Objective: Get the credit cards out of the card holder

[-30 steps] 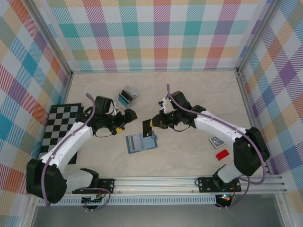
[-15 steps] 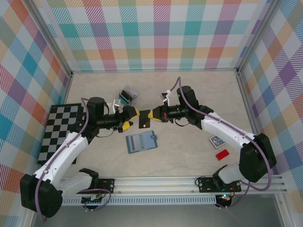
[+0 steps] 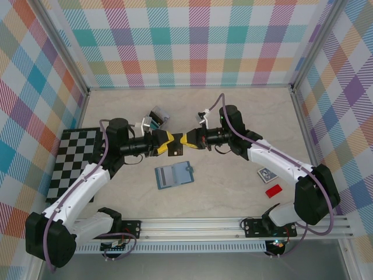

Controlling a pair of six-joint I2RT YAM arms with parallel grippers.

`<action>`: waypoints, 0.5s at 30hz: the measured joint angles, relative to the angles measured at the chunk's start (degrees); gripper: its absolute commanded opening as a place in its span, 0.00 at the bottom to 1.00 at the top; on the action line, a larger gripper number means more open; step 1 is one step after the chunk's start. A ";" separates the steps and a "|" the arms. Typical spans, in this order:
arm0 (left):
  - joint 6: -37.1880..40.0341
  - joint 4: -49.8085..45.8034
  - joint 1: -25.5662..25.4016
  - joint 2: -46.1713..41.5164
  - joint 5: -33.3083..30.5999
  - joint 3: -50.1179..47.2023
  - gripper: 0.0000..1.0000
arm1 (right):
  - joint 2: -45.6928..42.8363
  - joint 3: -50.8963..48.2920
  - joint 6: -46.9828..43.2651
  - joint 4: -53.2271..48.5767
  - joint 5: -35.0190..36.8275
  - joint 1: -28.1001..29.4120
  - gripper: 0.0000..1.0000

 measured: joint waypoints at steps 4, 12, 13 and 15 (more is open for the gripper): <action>-1.57 2.32 -0.22 0.55 -0.02 -0.76 0.22 | 0.00 0.00 0.07 0.72 -0.68 -0.35 0.00; -3.32 5.60 -0.46 0.37 -0.70 -1.79 0.00 | 0.35 0.04 -0.81 -0.48 -0.96 -0.94 0.29; -3.08 5.42 -0.55 0.33 -0.98 -1.79 0.00 | 0.35 0.11 -1.60 -1.62 -0.52 -0.94 0.37; -1.92 4.09 -0.55 0.31 -1.64 -1.60 0.00 | 0.09 0.24 -3.32 -4.68 1.36 -0.94 0.52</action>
